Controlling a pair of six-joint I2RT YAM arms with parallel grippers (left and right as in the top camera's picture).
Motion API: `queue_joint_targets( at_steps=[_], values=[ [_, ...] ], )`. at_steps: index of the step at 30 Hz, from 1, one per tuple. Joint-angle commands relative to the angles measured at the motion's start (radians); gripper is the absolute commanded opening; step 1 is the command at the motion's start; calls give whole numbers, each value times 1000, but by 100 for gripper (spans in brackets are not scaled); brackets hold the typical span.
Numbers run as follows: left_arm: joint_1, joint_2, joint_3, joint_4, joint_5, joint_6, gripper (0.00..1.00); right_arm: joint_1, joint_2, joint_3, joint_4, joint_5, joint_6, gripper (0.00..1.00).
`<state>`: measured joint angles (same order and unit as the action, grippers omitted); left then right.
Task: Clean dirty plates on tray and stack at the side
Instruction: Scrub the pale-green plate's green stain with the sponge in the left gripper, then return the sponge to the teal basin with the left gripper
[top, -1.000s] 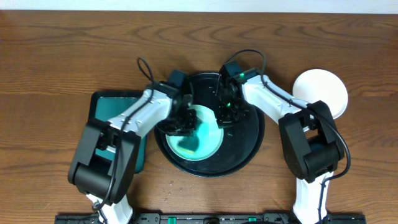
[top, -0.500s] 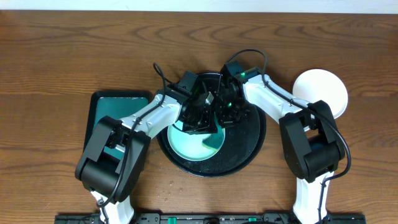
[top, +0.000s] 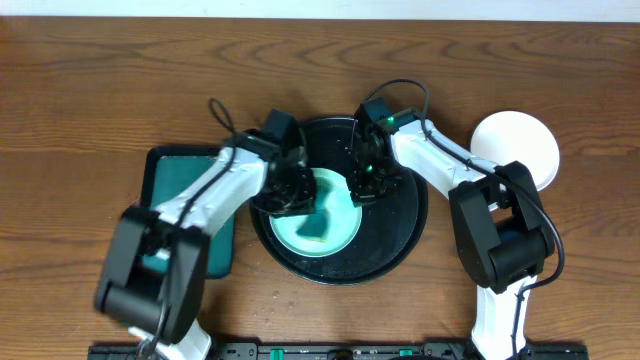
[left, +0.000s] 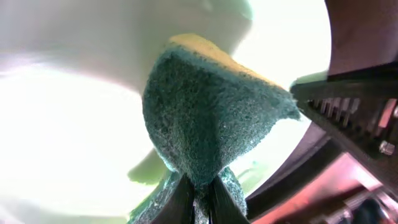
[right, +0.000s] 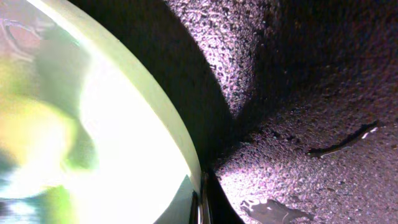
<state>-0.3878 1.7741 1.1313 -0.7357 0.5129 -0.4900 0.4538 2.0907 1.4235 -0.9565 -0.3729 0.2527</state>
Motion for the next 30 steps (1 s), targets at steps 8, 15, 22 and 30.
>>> queue_joint_targets(
  at_steps=[8, 15, 22, 30],
  values=[
    [37, -248, -1, -233, -452, 19, 7, 3, 19, -13, -13, -48, 1, 1],
    [186, -257, -2, -344, -581, -2, 7, -4, -19, -11, -76, -63, -15, 1],
    [373, -252, -2, -252, -593, 51, 7, -7, -115, -10, -154, -62, -30, 1],
    [463, -108, -2, -200, -561, 70, 7, -40, -275, -10, -188, -62, -26, 1]
  ],
)
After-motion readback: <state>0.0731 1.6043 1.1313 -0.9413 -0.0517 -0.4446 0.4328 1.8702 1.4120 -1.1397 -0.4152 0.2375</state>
